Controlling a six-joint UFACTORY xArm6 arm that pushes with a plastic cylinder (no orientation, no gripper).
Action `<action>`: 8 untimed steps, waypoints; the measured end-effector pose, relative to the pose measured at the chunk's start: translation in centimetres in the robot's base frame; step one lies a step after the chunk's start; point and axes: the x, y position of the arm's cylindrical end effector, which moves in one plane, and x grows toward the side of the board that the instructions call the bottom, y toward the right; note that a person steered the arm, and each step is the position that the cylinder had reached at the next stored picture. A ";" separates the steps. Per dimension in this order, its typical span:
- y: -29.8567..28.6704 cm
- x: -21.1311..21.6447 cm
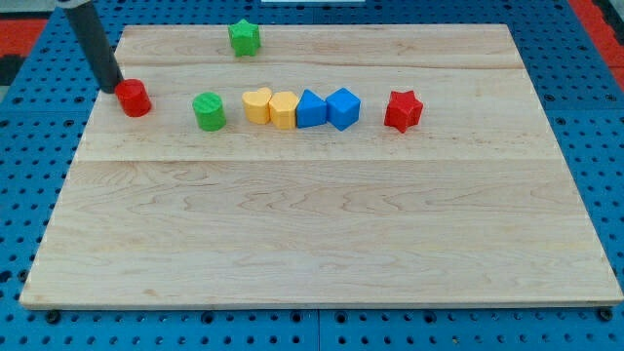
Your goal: Slide the green star vertically above the triangle
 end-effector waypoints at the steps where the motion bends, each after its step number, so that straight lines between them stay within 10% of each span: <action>1: 5.1 1.2; 6: 3.3 -9.5; 8: 12.8 -13.3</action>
